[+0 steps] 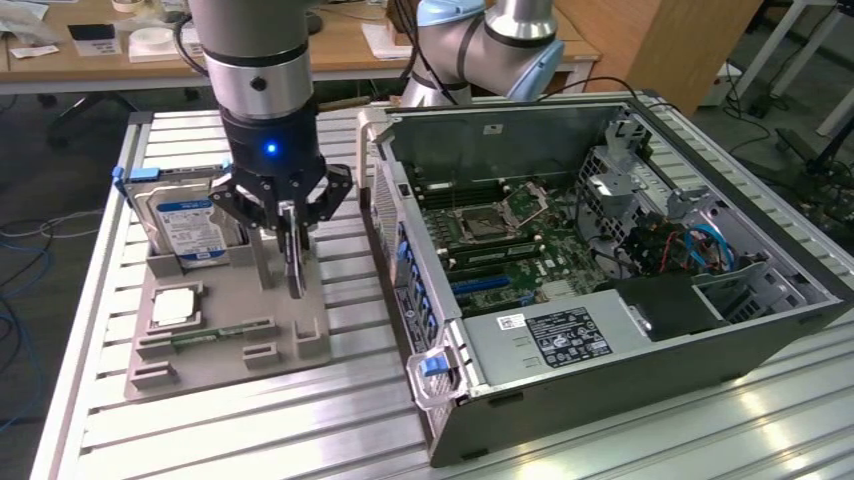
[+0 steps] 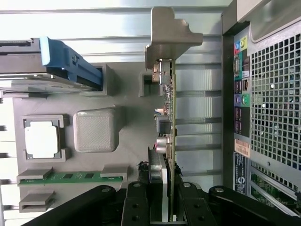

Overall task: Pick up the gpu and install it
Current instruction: 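Pick up the gpu and move the gpu toward the slot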

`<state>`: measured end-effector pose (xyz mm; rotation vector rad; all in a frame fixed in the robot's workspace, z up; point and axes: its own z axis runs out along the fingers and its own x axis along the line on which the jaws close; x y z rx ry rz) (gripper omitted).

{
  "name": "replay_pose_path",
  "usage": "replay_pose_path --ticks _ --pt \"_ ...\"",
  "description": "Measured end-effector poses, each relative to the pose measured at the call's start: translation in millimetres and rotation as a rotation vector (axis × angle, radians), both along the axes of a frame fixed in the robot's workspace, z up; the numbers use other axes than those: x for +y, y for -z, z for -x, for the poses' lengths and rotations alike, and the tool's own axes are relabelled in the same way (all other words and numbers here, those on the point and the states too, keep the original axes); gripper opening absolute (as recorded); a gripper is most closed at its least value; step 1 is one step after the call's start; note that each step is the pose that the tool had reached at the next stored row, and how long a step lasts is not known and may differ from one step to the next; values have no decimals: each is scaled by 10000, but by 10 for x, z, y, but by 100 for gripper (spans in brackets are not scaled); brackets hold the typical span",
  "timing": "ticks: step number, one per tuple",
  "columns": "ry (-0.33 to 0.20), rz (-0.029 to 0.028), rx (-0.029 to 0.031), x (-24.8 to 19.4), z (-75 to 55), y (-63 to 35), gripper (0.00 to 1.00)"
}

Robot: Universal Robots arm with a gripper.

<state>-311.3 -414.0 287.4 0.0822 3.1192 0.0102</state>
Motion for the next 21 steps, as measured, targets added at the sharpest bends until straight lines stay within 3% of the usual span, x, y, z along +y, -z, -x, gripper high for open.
replay_pose_path --ticks 11,21 --pt "0 -65 -1 0 0 -175 28" --pt "0 -108 -1 0 0 -406 28"
